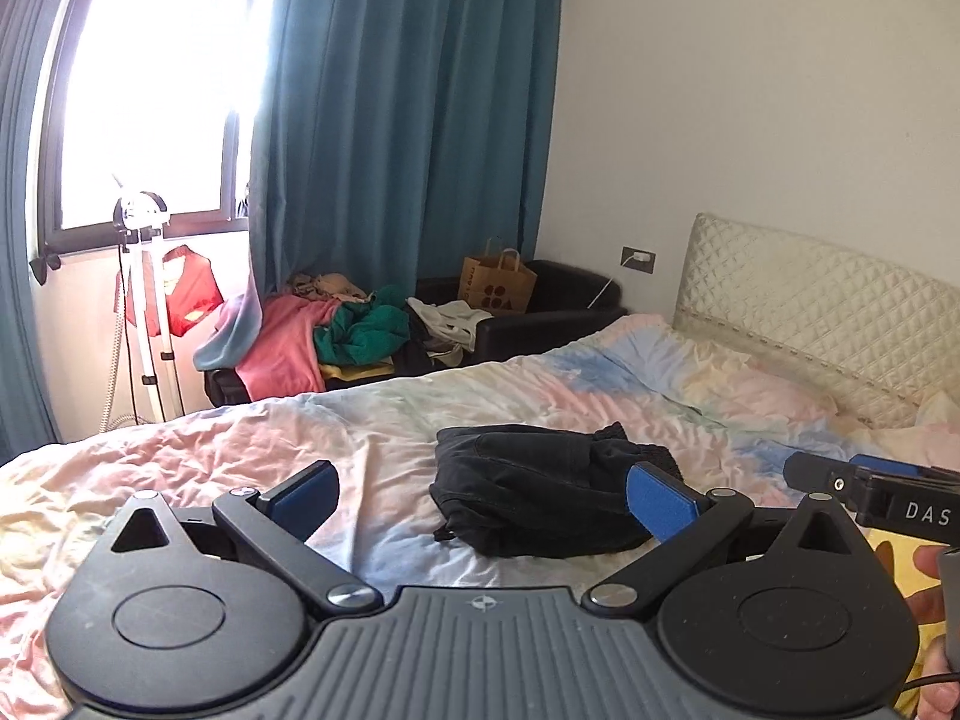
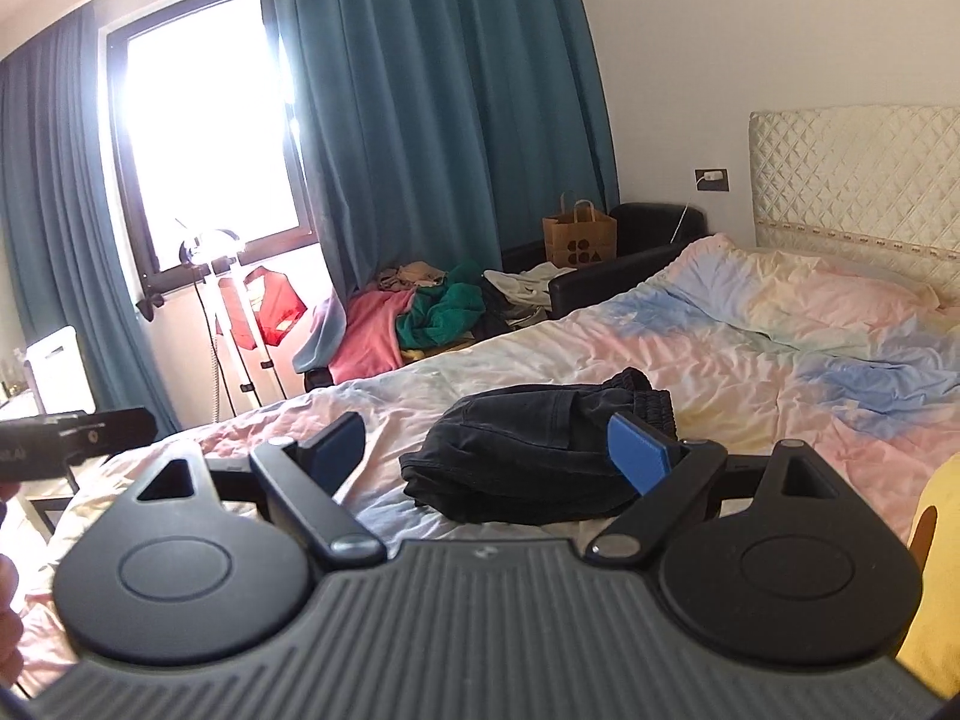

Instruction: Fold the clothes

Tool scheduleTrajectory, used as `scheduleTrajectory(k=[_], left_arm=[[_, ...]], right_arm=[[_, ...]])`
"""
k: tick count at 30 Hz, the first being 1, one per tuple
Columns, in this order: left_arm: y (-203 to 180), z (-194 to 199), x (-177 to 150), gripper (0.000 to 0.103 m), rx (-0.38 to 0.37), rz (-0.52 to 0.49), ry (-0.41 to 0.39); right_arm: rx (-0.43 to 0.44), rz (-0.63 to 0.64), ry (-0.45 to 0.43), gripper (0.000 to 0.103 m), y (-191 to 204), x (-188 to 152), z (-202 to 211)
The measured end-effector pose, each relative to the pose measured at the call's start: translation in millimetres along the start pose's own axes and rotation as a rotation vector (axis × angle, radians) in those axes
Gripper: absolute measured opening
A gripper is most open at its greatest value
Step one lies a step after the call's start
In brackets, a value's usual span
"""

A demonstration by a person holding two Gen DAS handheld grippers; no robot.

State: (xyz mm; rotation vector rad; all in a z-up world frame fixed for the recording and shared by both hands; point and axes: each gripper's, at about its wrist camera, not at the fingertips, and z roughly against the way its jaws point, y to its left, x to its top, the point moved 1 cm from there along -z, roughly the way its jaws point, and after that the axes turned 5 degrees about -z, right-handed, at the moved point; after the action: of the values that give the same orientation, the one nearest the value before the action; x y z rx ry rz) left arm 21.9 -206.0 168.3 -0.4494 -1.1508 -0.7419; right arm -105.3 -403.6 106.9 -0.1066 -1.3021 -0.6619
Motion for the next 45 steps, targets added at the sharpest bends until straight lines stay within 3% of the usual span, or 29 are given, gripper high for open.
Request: scheduleTrajectory(k=[11, 17, 25, 45], left_arm=[[5, 10, -61, 0.103, 0.030, -0.033, -0.025], [11, -3, -76, 0.103, 0.020, -0.020, 0.006], [12, -8, -80, 0.103, 0.040, -0.025, 0.007], [8, -6, -83, 0.103, 0.042, -0.035, 0.007]], right_arm=[[-0.069, 0.075, -0.009, 0.089, 28, -60, -4], [-0.123, 0.109, -0.040, 0.089, 34, -74, -4], [-0.169, 0.133, -0.054, 0.089, 36, -83, -3], [-0.137, 0.087, -0.039, 0.089, 33, -86, 2]])
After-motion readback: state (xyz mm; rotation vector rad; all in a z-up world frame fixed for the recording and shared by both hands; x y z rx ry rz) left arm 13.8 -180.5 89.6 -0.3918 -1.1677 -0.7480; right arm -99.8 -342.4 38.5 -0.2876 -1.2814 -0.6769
